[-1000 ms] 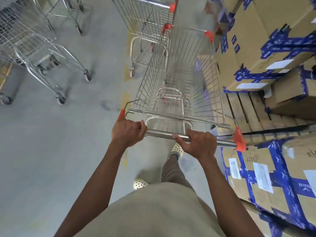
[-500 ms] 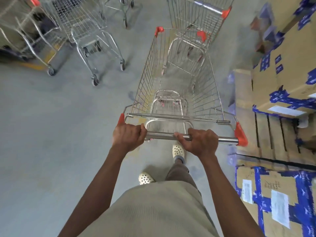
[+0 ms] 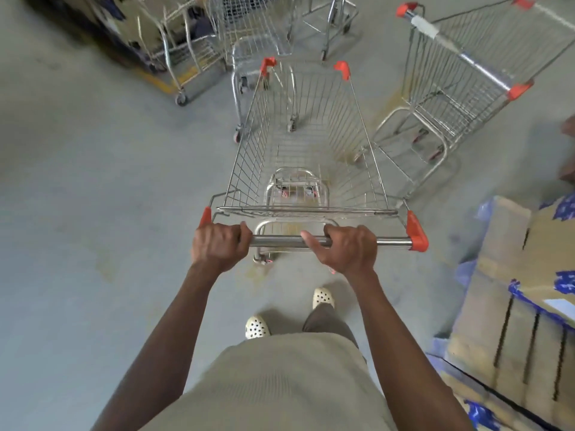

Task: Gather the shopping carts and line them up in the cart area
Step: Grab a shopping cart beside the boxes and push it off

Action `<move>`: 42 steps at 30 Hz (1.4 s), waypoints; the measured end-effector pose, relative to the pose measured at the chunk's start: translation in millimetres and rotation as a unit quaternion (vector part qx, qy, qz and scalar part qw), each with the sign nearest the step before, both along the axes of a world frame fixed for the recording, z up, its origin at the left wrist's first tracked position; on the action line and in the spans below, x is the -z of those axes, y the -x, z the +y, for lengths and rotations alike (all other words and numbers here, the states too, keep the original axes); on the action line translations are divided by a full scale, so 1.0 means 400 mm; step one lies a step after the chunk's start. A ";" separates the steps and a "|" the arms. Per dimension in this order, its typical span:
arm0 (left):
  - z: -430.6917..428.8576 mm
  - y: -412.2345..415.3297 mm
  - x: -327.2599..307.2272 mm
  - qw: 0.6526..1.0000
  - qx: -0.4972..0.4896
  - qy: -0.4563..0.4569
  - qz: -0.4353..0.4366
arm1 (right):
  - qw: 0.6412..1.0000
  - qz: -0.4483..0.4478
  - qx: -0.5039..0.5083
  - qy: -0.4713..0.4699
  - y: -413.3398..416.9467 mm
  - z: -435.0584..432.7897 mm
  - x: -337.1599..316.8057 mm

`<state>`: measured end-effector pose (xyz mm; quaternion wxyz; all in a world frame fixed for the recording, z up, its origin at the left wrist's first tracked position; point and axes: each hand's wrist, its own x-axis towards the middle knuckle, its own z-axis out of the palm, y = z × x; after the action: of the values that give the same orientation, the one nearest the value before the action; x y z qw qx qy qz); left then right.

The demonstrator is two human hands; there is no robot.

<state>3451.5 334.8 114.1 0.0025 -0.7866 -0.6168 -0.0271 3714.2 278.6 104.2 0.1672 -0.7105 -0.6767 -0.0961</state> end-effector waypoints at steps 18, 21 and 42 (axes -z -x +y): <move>-0.036 -0.083 0.032 0.970 -0.233 -0.066 0.001 | 0.965 0.053 -0.254 -0.032 -0.084 0.327 0.048; -0.042 -0.109 0.036 0.959 -0.273 -0.074 0.000 | 0.960 0.069 -0.269 -0.037 -0.076 0.368 0.052; 0.186 0.075 0.067 0.900 -0.408 -0.152 -0.026 | 0.940 0.071 -0.316 -0.105 0.191 0.740 0.061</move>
<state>3421.5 409.4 87.3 0.1169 -0.4553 -0.8719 -0.1372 3637.7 574.6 79.8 0.3103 -0.4431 -0.8390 -0.0587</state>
